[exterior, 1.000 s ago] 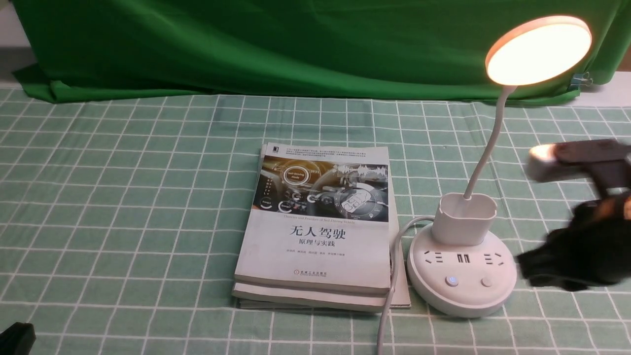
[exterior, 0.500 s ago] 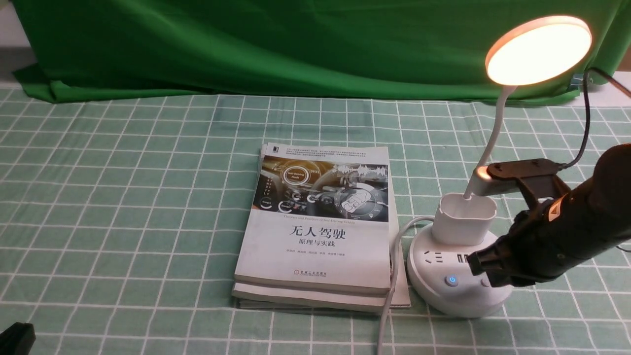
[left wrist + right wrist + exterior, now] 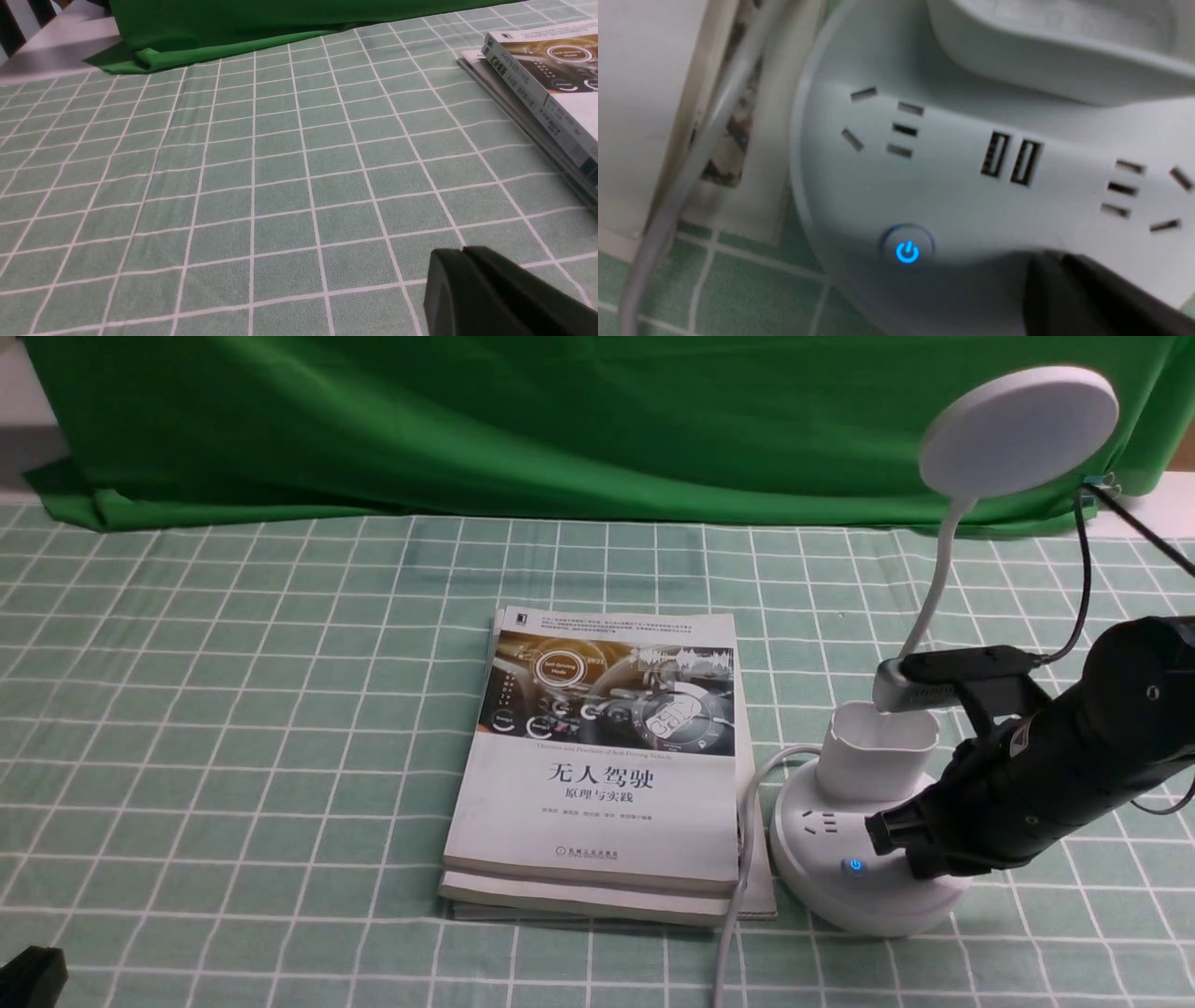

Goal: Turn off the desk lamp on the blue coffee tablecloth by hand.
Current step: 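Press the power button on the lamp base to turn the lamp off with the right gripper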

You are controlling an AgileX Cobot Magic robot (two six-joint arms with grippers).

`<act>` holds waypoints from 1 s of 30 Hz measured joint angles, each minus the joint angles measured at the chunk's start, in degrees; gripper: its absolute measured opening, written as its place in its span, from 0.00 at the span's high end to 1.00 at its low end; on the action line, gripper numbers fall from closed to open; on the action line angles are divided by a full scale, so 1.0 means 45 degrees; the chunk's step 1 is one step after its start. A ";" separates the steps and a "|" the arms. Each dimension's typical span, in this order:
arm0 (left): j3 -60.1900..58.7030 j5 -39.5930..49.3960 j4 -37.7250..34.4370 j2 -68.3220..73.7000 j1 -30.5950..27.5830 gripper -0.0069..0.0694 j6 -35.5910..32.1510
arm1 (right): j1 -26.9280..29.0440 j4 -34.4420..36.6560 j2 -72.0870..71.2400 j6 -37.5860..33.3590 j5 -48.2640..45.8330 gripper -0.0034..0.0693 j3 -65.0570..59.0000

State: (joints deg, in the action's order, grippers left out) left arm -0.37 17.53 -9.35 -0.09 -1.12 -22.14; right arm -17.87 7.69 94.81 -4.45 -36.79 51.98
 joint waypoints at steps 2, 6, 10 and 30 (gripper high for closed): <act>0.0000 0.0000 0.0000 0.0000 0.0000 0.91 0.0000 | 0.0000 0.0000 0.0000 0.0000 -0.0048 0.90 0.0025; 0.0000 0.0000 0.0000 0.0000 0.0000 0.91 0.0000 | 0.0000 -0.0011 -0.0235 0.0011 -0.0138 0.90 0.0073; 0.0000 0.0000 0.0000 0.0000 0.0000 0.91 0.0000 | 0.0000 -0.0011 -0.0651 0.0011 -0.0248 0.90 0.0327; 0.0000 0.0000 0.0000 0.0000 0.0000 0.91 0.0000 | 0.0000 -0.0016 -0.0123 0.0002 -0.0691 0.90 0.0495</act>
State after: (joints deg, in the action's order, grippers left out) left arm -0.37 17.53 -9.35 -0.09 -1.12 -22.14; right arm -17.87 7.62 94.26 -4.45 -39.90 54.21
